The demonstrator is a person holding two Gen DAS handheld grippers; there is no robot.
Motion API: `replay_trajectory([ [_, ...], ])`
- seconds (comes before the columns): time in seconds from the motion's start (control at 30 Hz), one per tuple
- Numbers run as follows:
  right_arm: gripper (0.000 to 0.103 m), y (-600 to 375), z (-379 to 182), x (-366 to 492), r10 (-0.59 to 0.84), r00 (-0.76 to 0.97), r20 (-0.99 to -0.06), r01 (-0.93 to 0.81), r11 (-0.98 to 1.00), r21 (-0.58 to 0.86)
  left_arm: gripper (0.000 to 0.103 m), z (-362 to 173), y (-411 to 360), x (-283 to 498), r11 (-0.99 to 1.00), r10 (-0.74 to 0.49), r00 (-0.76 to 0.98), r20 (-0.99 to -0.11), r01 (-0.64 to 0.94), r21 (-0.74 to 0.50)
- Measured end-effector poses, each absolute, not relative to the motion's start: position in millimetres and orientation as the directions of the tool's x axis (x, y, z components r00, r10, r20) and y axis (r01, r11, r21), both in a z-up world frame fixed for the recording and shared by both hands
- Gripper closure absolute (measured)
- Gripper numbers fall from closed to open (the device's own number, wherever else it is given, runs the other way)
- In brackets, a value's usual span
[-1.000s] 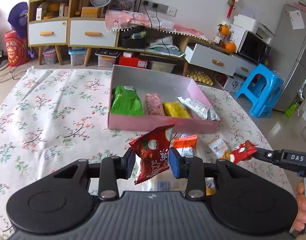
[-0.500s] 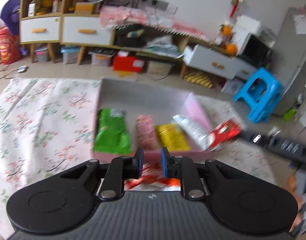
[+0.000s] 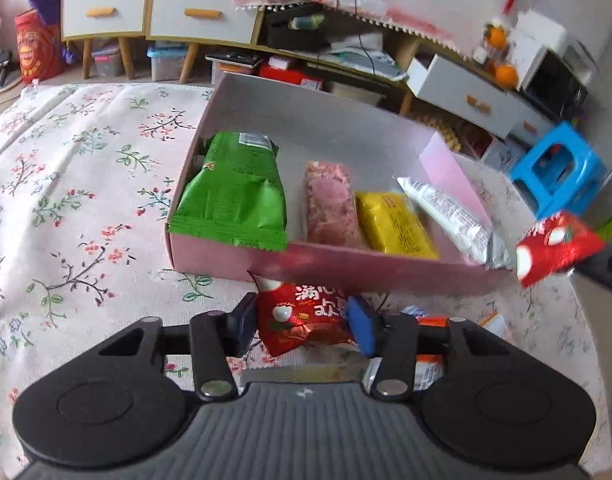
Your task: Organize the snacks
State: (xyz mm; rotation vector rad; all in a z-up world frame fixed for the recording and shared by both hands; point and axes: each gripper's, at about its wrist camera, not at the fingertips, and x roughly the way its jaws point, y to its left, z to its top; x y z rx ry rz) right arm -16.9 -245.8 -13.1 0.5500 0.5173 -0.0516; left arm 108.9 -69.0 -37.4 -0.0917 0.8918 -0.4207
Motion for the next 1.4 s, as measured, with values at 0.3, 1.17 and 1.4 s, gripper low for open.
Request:
replay_trajectory([
  [0.3, 0.092, -246, -13, -20, 0.100, 0.875, -0.473, 0.174, 0.848, 0.500, 0.093, -10, -54, 89, 0.909, -0.407, 0.595, -0.694, 0.335, -0.246],
  [1.17, 0.092, -241, -8, 1, 0.103, 0.883, -0.459, 0.159, 0.853, 0.497, 0.103, 51, -66, 94, 0.881, -0.473, 0.714, -0.517, 0.394, -0.263],
  [1.4, 0.092, -225, -12, 36, 0.078, 0.858, -0.507, 0.167, 0.892, 0.420, 0.103, 23, -79, 130, 0.887, -0.461, 0.700, -0.546, 0.375, -0.269],
])
